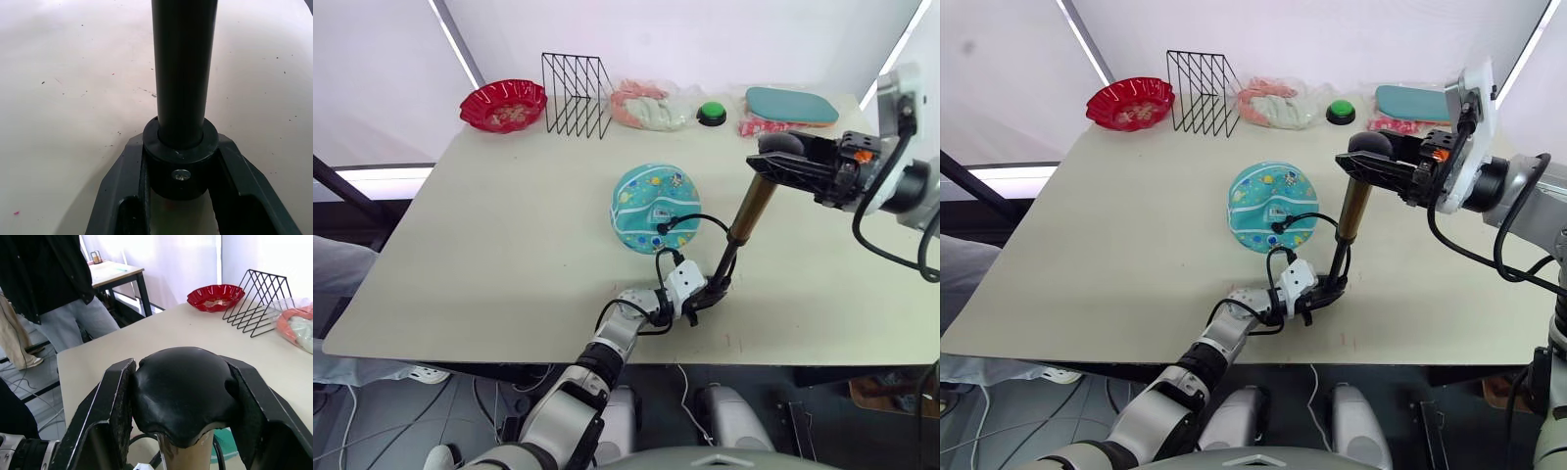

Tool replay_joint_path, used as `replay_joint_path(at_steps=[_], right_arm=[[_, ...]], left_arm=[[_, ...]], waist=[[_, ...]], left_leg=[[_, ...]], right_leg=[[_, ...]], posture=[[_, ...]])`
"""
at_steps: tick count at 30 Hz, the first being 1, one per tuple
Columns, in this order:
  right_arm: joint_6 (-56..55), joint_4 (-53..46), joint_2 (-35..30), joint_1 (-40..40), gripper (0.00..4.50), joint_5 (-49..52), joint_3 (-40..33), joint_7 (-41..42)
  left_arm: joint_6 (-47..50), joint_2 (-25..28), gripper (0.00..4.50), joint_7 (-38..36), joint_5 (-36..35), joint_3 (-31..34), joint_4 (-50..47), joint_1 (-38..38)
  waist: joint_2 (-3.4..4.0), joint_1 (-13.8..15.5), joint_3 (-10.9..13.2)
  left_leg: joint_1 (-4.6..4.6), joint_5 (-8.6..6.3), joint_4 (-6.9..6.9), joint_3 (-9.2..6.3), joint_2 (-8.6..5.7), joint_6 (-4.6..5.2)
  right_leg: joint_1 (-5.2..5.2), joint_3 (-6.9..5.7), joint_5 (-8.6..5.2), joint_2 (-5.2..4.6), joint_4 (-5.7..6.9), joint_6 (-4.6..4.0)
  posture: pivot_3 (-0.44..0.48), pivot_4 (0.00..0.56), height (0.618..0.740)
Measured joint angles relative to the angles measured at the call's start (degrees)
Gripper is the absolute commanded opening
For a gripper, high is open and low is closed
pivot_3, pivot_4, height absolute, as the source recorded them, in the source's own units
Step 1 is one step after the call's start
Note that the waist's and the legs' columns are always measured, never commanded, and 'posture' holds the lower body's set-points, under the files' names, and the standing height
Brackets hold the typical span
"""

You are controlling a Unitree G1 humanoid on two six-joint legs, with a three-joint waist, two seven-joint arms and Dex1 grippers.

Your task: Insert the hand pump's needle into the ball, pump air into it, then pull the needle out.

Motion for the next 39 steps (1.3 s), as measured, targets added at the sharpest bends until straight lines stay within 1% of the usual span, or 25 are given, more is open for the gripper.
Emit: replay_joint_path(at_steps=[2,5,7,11,18,21,24,26,28,32,37,39], right_arm=[[-4.0,-0.2,0.9,3.1,2.07,-2.4,0.5,2.1],[-5.1,-0.2,1.1,3.9,2.07,-3.5,1.3,2.8],[-11.0,1.2,4.6,8.6,2.07,-8.5,5.3,5.5],[-17.4,4.7,7.8,12.7,2.07,-16.0,12.1,8.7],[-26.6,12.0,13.4,17.2,2.07,-25.7,18.8,11.9],[-29.2,12.5,14.2,17.9,2.07,-27.4,19.1,13.3],[-28.2,11.7,13.6,17.0,2.07,-27.5,18.4,13.8],[-23.3,10.3,11.2,14.9,2.07,-25.7,17.3,13.6],[-21.1,9.8,10.4,14.3,2.07,-24.6,16.4,13.5],[-11.5,6.4,5.8,9.0,2.07,-16.1,10.6,12.2],[-5.1,4.4,1.7,3.2,2.07,-8.5,4.8,10.1],[-3.3,4.3,0.9,1.8,2.07,-6.3,3.9,8.9]], left_arm=[[0.0,0.1,1.05,0.1,0.2,-0.1,0.1,0.0],[0.1,0.2,1.05,0.4,0.4,-0.1,0.2,0.0],[0.8,0.5,1.05,0.7,0.8,-0.1,0.3,0.2],[1.4,0.7,1.05,1.1,1.2,0.0,0.2,0.4],[1.8,0.7,1.05,1.2,1.2,0.3,-0.1,0.8],[1.9,0.7,1.05,1.2,1.2,0.3,-0.2,0.8],[2.0,0.8,1.05,1.2,1.1,0.4,-0.2,0.8],[1.8,0.7,1.05,0.9,1.0,0.4,-0.3,0.7],[1.6,0.5,1.05,0.8,0.7,0.4,-0.6,0.7],[0.8,0.3,1.05,0.1,0.0,0.3,-1.0,0.5],[0.4,0.2,1.05,0.0,0.0,0.0,-1.0,0.3],[0.3,0.2,1.05,0.0,0.0,0.0,-0.9,0.3]], waist=[[0.05,-0.1,-0.1],[0.10,-0.4,-0.1],[-0.14,-0.6,-0.6],[-0.14,-0.9,-0.6],[-0.08,-0.9,-1.0],[-0.04,-1.0,-1.1],[-0.03,-1.0,-1.1],[0.05,-1.0,-0.9],[-0.03,-0.7,-0.7],[0.19,-0.4,-0.3],[0.02,-0.1,0.0],[0.09,-0.1,0.1]], left_leg=[[0.09,0.00,0.00,0.05,0.00,0.00],[0.17,0.01,0.01,0.08,0.01,0.01],[0.57,0.00,-0.07,0.10,0.10,0.00],[0.91,-0.01,-0.13,0.18,0.14,-0.01],[1.01,-0.01,-0.28,0.15,0.17,-0.01],[1.05,-0.01,-0.28,0.21,0.17,-0.02],[1.04,-0.01,-0.28,0.13,0.20,-0.02],[1.00,-0.01,-0.27,0.14,0.18,-0.02],[0.79,-0.01,-0.27,0.11,0.15,-0.02],[0.05,0.00,-0.08,0.07,0.00,-0.01],[-0.05,0.00,-0.04,0.02,-0.02,-0.01],[-0.06,0.00,-0.03,0.03,-0.02,0.00]], right_leg=[[0.06,0.05,0.00,0.00,0.02,0.00],[0.08,0.08,0.00,0.01,0.10,0.01],[0.40,0.09,-0.03,0.09,0.07,-0.04],[0.68,0.15,-0.10,0.09,0.04,-0.15],[0.76,0.12,-0.08,0.16,0.00,-0.12],[0.78,0.18,-0.08,0.15,0.00,-0.11],[0.76,0.11,-0.09,0.18,0.01,-0.13],[0.74,0.12,-0.09,0.16,0.00,-0.13],[0.55,0.11,-0.08,0.14,0.00,-0.11],[-0.04,0.11,-0.01,0.02,0.05,-0.03],[-0.08,0.04,-0.01,-0.01,0.03,-0.03],[-0.09,0.05,0.00,-0.02,0.04,-0.02]], posture=[[0.000,0.150,0.740],[0.000,0.150,0.740],[0.000,0.150,0.740],[0.000,0.150,0.740],[0.000,0.150,0.740],[0.000,0.150,0.740],[0.000,0.150,0.740],[0.000,0.150,0.740],[0.000,0.150,0.740],[0.000,0.150,0.740],[0.000,0.150,0.740],[0.000,0.150,0.740]])
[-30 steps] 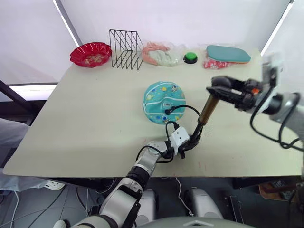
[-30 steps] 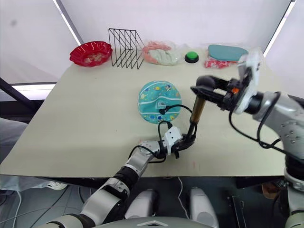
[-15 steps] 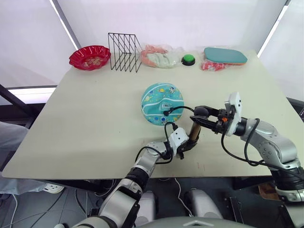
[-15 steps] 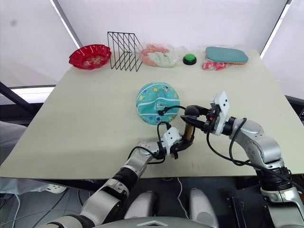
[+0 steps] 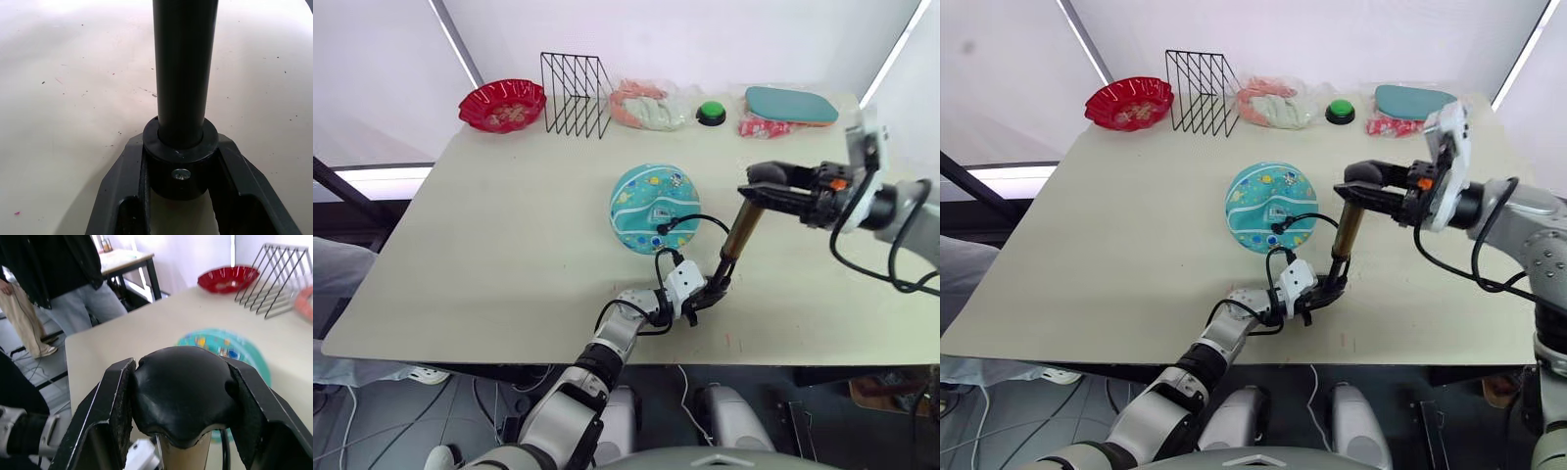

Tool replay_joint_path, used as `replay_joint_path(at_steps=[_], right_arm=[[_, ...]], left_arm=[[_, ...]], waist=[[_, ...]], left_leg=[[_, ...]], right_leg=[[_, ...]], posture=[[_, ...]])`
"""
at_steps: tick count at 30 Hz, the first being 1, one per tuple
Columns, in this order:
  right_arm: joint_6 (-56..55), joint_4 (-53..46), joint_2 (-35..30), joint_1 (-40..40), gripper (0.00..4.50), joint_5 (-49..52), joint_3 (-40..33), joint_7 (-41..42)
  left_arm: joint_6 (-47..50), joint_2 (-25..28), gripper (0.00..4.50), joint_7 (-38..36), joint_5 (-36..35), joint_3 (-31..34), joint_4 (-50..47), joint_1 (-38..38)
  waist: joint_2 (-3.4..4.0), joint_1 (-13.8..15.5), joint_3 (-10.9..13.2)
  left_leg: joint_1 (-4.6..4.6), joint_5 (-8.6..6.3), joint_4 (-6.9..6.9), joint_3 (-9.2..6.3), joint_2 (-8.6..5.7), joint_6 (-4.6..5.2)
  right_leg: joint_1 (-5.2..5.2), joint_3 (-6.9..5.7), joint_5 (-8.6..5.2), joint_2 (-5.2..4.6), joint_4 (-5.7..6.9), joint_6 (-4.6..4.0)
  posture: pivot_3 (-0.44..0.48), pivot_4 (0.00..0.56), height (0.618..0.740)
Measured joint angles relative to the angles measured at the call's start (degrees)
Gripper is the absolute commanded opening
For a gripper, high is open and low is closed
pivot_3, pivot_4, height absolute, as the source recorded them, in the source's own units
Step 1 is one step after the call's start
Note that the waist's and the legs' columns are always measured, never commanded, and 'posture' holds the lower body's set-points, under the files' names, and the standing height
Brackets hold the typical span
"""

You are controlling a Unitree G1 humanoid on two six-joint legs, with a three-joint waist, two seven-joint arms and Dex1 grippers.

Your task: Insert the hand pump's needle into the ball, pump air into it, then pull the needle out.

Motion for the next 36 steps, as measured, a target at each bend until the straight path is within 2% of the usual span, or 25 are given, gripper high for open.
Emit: replay_joint_path(at_steps=[6,9,12,16,27,32,36], right_arm=[[4.6,0.0,-4.5,-4.2,2.07,5.8,-4.0,-2.8],[3.5,-0.3,-4.3,-2.7,2.07,5.4,-4.4,-2.8],[-0.5,-0.7,-1.4,2.0,2.07,3.7,-4.4,-2.2],[-4.5,-0.4,1.3,6.7,2.07,0.0,-1.7,-0.7],[-24.0,7.0,12.5,18.4,2.07,-18.7,13.4,3.7],[-24.3,6.3,11.8,18.5,2.07,-19.5,13.5,4.0],[-17.1,3.0,7.4,16.3,2.07,-16.4,10.4,3.3]], left_arm=[[-0.5,0.0,1.05,-0.1,0.0,-0.1,0.1,-0.1],[-0.4,0.0,1.05,-0.1,0.1,-0.2,0.3,-0.2],[-0.4,0.2,1.05,0.1,0.5,-0.2,0.4,-0.1],[0.0,0.5,1.05,0.3,1.1,-0.2,0.4,0.0],[1.8,1.2,1.05,1.2,1.4,-0.1,-1.0,1.7],[2.0,1.3,1.05,1.3,1.4,-0.1,-1.5,2.0],[1.7,1.0,1.05,0.9,1.2,-0.2,-1.4,1.6]], waist=[[0.03,0.1,0.1],[-0.02,0.1,0.1],[-0.06,0.0,0.0],[-0.05,-0.5,-0.3],[-0.27,-1.0,-1.4],[-0.24,-1.1,-1.4],[-0.11,-0.7,-1.0]], left_leg=[[-0.03,0.00,0.02,0.01,0.01,0.00],[0.01,0.00,0.02,0.02,0.01,0.00],[0.15,0.00,0.03,0.05,0.04,0.00],[0.42,0.00,0.03,0.07,0.09,0.01],[1.22,-0.02,-0.45,0.22,0.30,-0.02],[1.23,-0.02,-0.47,0.11,0.31,-0.02],[0.96,-0.01,-0.44,0.12,0.19,-0.02]], right_leg=[[-0.02,0.01,0.01,0.01,0.00,0.01],[0.00,0.01,0.01,0.02,0.01,0.01],[0.12,0.04,0.00,0.04,0.03,0.02],[0.33,0.05,0.00,0.09,0.06,0.01],[0.88,0.19,-0.13,0.29,-0.06,-0.17],[0.92,0.10,-0.14,0.31,-0.06,-0.19],[0.67,0.10,-0.13,0.20,-0.06,-0.17]], posture=[[0.000,0.150,0.740],[0.000,0.150,0.740],[0.000,0.150,0.740],[0.000,0.150,0.740],[0.000,0.150,0.740],[0.000,0.150,0.740],[0.000,0.150,0.740]])
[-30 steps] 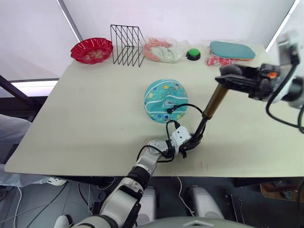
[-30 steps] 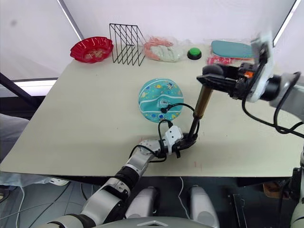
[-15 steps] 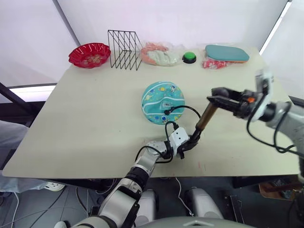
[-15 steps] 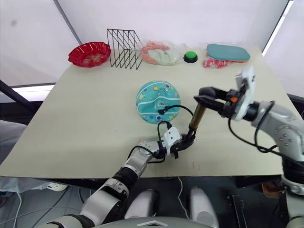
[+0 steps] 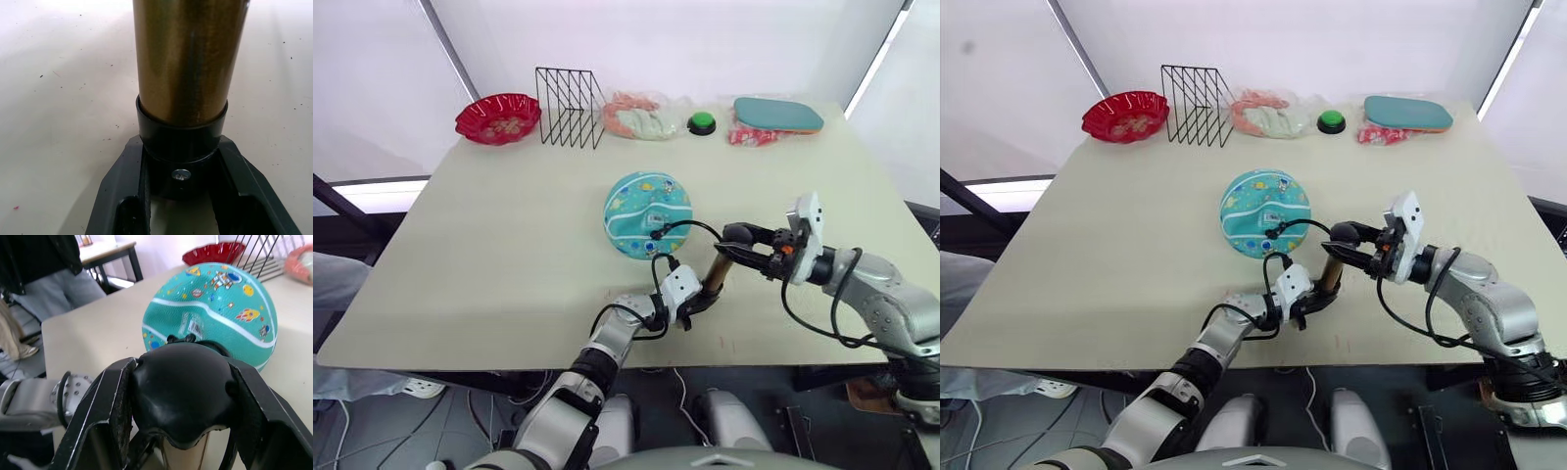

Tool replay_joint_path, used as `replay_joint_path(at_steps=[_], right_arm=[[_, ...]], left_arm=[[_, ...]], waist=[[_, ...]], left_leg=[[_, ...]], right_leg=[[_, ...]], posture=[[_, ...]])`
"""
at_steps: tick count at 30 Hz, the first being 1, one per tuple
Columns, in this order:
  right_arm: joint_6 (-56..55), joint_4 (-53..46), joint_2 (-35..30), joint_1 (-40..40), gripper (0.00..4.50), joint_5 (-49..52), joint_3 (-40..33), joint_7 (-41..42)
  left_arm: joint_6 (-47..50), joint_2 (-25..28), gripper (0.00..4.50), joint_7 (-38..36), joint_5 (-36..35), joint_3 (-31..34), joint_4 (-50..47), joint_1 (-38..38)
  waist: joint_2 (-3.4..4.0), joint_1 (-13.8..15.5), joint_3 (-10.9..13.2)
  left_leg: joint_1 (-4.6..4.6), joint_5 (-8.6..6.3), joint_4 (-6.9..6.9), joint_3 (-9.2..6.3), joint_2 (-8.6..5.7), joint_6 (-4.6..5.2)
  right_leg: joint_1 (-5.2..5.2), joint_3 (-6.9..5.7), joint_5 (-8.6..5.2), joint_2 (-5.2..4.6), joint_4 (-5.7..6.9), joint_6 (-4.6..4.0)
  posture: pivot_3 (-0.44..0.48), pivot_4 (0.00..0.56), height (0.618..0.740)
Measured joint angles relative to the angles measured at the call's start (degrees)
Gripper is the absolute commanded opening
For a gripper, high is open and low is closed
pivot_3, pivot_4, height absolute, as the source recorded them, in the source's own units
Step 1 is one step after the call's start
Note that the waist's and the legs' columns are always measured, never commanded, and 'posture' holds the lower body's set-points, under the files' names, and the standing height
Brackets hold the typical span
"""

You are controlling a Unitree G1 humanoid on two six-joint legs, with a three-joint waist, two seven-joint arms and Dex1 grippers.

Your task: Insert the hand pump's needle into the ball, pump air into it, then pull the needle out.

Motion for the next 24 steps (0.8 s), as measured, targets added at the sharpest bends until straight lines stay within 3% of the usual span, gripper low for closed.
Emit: replay_joint_path(at_steps=[8,14,19,24], right_arm=[[14.7,-5.2,-6.8,-8.5,2.07,15.2,-10.8,-5.5],[23.3,-4.5,-14.5,-16.8,2.07,27.4,-18.2,-10.2],[22.9,-3.9,-13.5,-16.5,2.07,27.4,-18.2,-11.1],[12.8,-4.0,-7.7,-9.7,2.07,19.4,-13.8,-7.4]], left_arm=[[-1.1,-0.8,1.05,-1.2,-0.7,0.0,0.1,-0.7],[-1.8,-0.8,1.05,-1.6,-1.0,0.0,0.3,-0.9],[-2.1,-0.8,1.05,-1.7,-1.1,0.0,0.7,-1.0],[-1.6,-0.4,1.05,-1.1,-0.2,0.0,1.1,-0.9]], waist=[[-0.03,0.9,0.7],[0.01,1.0,1.0],[-0.03,1.0,1.0],[-0.09,0.5,0.6]], left_leg=[[-0.84,0.00,0.27,-0.13,-0.17,0.01],[-0.95,0.00,0.38,-0.13,-0.17,0.01],[-0.94,0.01,0.41,-0.08,-0.17,0.02],[-0.56,0.00,0.41,-0.07,-0.10,0.02]], right_leg=[[-0.59,-0.11,0.05,-0.17,0.02,0.08],[-0.68,-0.12,0.07,-0.17,0.07,0.11],[-0.68,-0.08,0.07,-0.17,0.10,0.12],[-0.35,-0.08,0.06,-0.11,0.11,0.12]], posture=[[0.000,0.150,0.740],[0.000,0.150,0.740],[0.000,0.150,0.740],[0.000,0.150,0.740]])
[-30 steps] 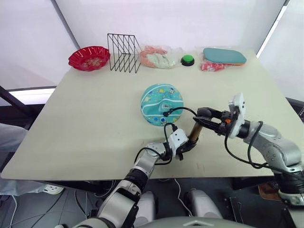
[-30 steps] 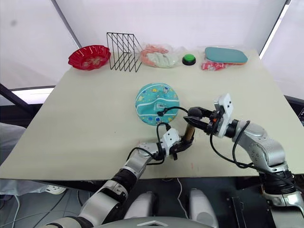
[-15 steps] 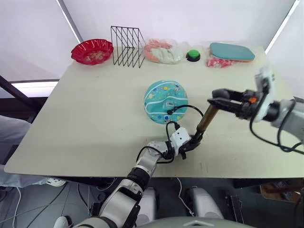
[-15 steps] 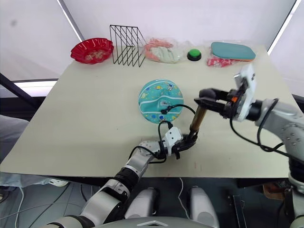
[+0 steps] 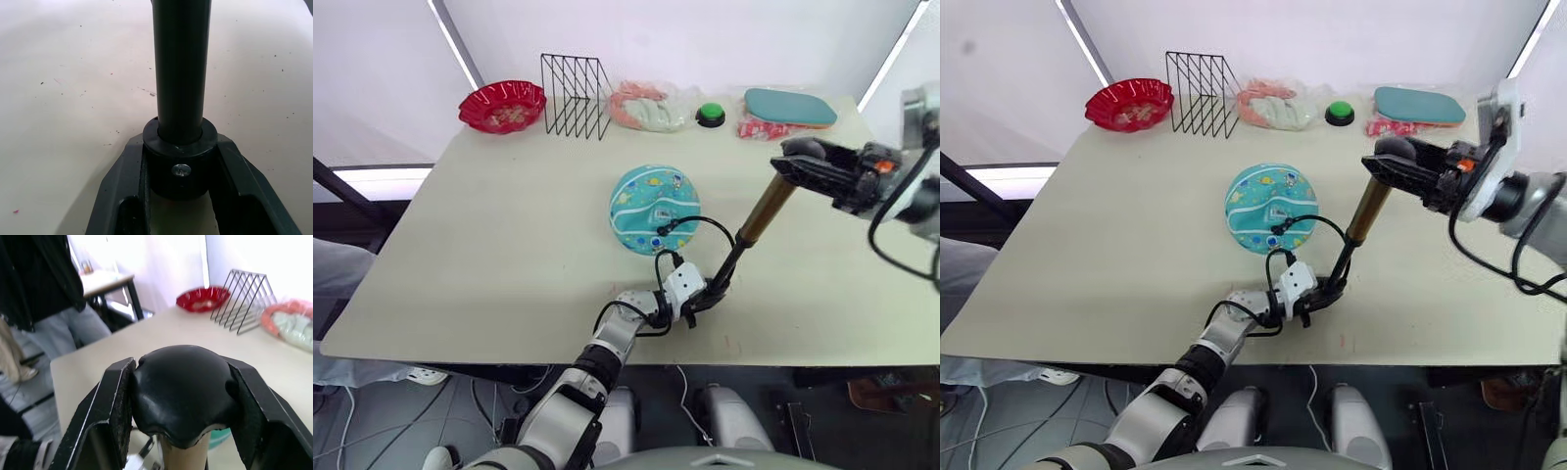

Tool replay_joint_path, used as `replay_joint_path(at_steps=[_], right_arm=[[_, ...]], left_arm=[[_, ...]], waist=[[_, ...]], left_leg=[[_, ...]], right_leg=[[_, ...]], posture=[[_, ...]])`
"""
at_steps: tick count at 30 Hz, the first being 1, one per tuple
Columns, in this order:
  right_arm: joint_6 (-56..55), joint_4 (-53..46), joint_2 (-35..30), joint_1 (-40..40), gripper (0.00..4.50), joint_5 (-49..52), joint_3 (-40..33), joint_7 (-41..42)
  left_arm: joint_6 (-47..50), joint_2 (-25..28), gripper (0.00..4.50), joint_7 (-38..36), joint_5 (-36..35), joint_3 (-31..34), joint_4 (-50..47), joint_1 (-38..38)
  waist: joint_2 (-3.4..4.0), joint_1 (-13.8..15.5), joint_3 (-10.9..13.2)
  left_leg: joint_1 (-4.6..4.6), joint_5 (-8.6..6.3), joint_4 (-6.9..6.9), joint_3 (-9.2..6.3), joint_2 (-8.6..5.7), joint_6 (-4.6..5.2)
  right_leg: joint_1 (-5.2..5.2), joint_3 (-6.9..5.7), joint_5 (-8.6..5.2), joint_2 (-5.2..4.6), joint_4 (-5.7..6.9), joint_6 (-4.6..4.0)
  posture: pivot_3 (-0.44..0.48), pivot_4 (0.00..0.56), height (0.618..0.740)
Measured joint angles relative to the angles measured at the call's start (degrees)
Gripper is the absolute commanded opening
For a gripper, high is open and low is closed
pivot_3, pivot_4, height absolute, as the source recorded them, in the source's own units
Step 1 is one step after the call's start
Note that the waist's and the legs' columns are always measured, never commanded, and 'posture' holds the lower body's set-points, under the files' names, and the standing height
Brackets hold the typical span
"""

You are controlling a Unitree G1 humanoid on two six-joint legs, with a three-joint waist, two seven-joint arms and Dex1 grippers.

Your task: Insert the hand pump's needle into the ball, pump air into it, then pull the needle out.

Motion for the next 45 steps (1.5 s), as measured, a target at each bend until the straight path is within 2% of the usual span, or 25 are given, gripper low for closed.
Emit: replay_joint_path(at_steps=[4,14,19,24,31,36,41,45], right_arm=[[-6.7,1.0,3.4,4.1,2.07,-6.7,5.8,3.4],[-18.9,8.2,11.8,9.3,2.07,-22.1,18.6,7.8],[-18.0,7.2,11.7,8.7,2.07,-22.4,16.9,8.4],[-7.3,3.0,6.4,6.2,2.07,-15.9,12.3,7.2],[3.6,-0.4,-0.3,-3.6,2.07,-3.1,3.2,3.9],[10.4,2.7,-5.8,-12.0,2.07,4.6,-0.7,1.2],[10.3,3.3,-5.8,-10.4,2.07,5.3,-1.7,0.5],[6.9,2.7,-2.3,-5.8,2.07,2.7,-0.7,1.3]], left_arm=[[0.6,0.5,1.05,0.5,0.4,0.0,0.1,0.2],[1.3,0.7,1.05,0.7,0.3,0.1,-0.7,1.3],[1.7,0.7,1.05,0.7,0.3,0.1,-0.9,1.3],[1.0,0.5,1.05,0.1,-0.2,0.1,-1.0,0.8],[0.2,0.1,1.05,-0.5,-1.0,0.0,-1.0,0.4],[-0.4,-0.1,1.05,-0.7,-1.2,0.0,-0.9,0.1],[-0.7,-0.1,1.05,-0.7,-1.1,0.0,-0.5,-0.2],[-0.7,0.2,1.05,-0.5,-0.7,0.0,-0.4,-0.1]], waist=[[-0.06,-0.7,-0.3],[0.25,-0.8,-0.7],[0.22,-0.8,-0.7],[0.22,-0.3,-0.3],[0.10,0.1,0.3],[0.32,0.2,0.6],[0.17,0.3,0.7],[0.10,0.0,0.5]], left_leg=[[0.62,-0.01,-0.16,0.15,0.15,-0.01],[0.84,-0.01,-0.47,0.09,0.25,-0.02],[0.85,-0.01,-0.44,0.08,0.22,-0.02],[0.38,0.00,-0.39,0.07,0.10,-0.01],[-0.07,0.00,-0.16,-0.04,-0.04,0.00],[-0.42,0.01,0.05,-0.03,-0.09,0.02],[-0.45,0.01,0.04,0.01,-0.09,0.02],[-0.26,0.01,0.07,0.04,-0.06,0.02]], right_leg=[[0.49,0.10,-0.03,0.10,0.00,-0.05],[0.69,0.09,-0.11,0.26,-0.06,-0.17],[0.63,0.09,-0.11,0.23,-0.08,-0.16],[0.16,0.09,-0.09,0.12,-0.03,-0.14],[-0.07,-0.02,-0.04,-0.04,-0.07,-0.06],[-0.36,-0.01,0.06,-0.08,-0.01,0.09],[-0.37,0.05,0.06,-0.08,-0.02,0.08],[-0.24,0.07,0.06,-0.05,0.02,0.10]], posture=[[0.000,0.150,0.740],[0.000,0.150,0.740],[0.000,0.150,0.740],[0.000,0.150,0.740],[0.000,0.150,0.740],[0.000,0.150,0.740],[0.000,0.150,0.740],[0.000,0.150,0.740]])
